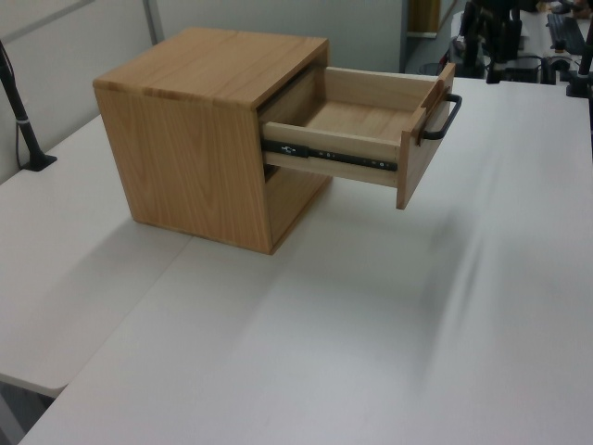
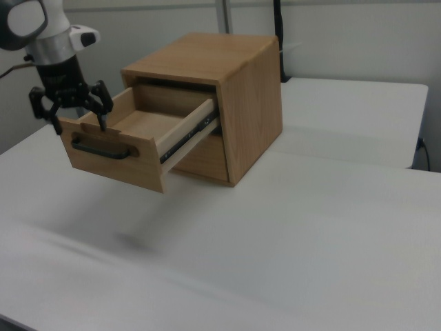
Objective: Open the drawer by sliding it
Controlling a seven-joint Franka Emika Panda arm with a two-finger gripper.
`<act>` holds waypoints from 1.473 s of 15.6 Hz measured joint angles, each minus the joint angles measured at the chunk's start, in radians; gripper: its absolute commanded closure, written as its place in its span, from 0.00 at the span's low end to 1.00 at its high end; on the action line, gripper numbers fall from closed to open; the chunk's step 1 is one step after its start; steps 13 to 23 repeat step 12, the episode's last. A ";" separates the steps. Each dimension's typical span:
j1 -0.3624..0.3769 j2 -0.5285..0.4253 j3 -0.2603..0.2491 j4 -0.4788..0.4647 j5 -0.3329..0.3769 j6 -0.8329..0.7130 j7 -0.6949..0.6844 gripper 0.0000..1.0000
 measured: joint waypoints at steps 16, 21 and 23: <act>-0.140 0.246 -0.011 0.302 -0.042 -0.170 0.413 0.00; -0.140 0.246 -0.011 0.302 -0.042 -0.170 0.413 0.00; -0.140 0.246 -0.011 0.302 -0.042 -0.170 0.413 0.00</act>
